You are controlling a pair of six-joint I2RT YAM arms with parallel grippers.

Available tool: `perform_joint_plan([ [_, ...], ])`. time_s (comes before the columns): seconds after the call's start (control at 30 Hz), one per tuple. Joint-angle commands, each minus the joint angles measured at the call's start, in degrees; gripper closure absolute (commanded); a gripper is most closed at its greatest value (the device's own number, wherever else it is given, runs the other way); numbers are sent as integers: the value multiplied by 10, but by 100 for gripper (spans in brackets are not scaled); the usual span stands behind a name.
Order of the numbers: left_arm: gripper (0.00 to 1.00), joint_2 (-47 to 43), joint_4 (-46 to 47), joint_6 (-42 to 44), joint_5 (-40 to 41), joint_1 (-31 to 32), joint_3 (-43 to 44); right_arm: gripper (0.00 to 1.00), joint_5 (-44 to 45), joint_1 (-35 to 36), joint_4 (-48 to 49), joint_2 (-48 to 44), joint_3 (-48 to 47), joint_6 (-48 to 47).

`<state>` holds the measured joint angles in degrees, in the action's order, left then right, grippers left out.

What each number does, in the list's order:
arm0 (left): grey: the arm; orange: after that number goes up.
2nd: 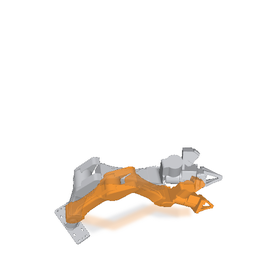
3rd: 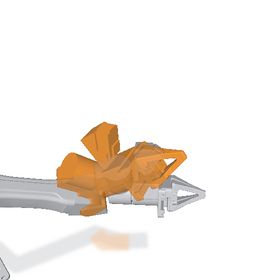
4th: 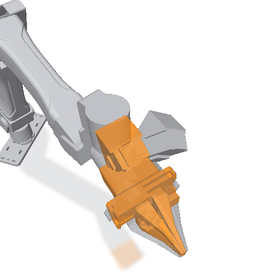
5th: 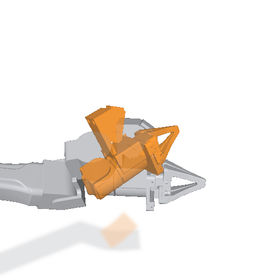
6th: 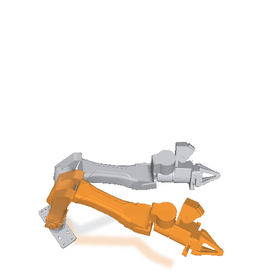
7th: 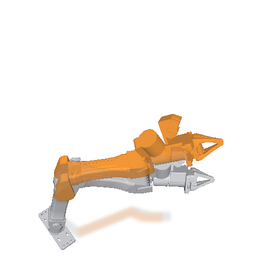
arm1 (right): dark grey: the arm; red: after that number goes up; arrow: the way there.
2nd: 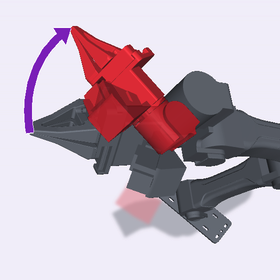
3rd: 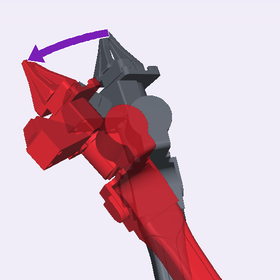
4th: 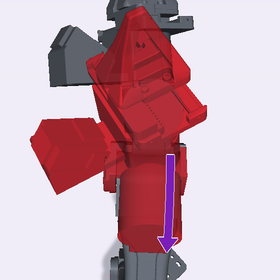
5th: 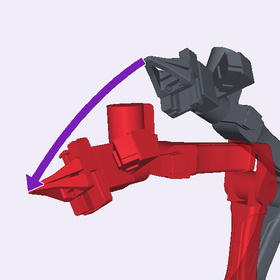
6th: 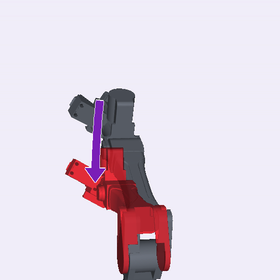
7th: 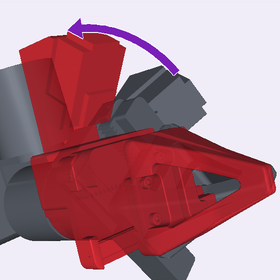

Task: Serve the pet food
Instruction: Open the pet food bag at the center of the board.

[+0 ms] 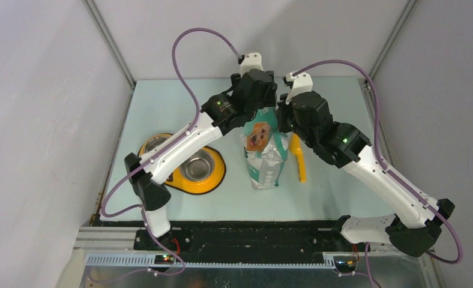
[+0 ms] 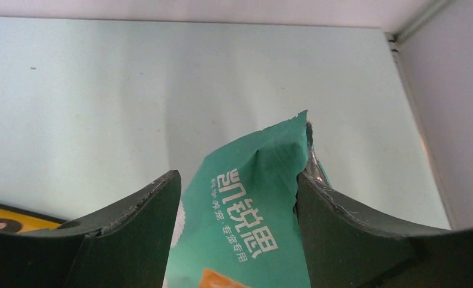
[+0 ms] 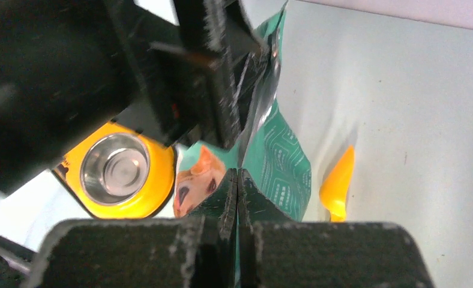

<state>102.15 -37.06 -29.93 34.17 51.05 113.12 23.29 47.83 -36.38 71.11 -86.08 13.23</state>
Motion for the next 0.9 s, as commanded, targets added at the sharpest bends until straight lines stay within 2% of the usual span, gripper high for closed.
perform_joint_plan([
  [0.0,26,52,-99,22,132,-40,27,100,-37,25,-57,-29,8,7],
  [0.13,27,50,-116,19,170,-46,24,100,-37,25,-57,-26,10,7],
  [0.37,28,42,-82,29,136,-61,26,100,-36,9,-50,-31,21,20],
  [0.6,31,47,-76,33,144,-81,32,100,-68,-9,-29,-48,38,24],
  [0.7,37,51,-83,25,130,-94,32,100,-75,-10,-29,-49,41,25],
  [0.83,39,61,-78,24,56,-109,31,100,-78,-11,-21,-56,47,23],
  [0.87,42,65,-80,21,32,-113,39,100,-79,-11,-21,-58,49,22],
])
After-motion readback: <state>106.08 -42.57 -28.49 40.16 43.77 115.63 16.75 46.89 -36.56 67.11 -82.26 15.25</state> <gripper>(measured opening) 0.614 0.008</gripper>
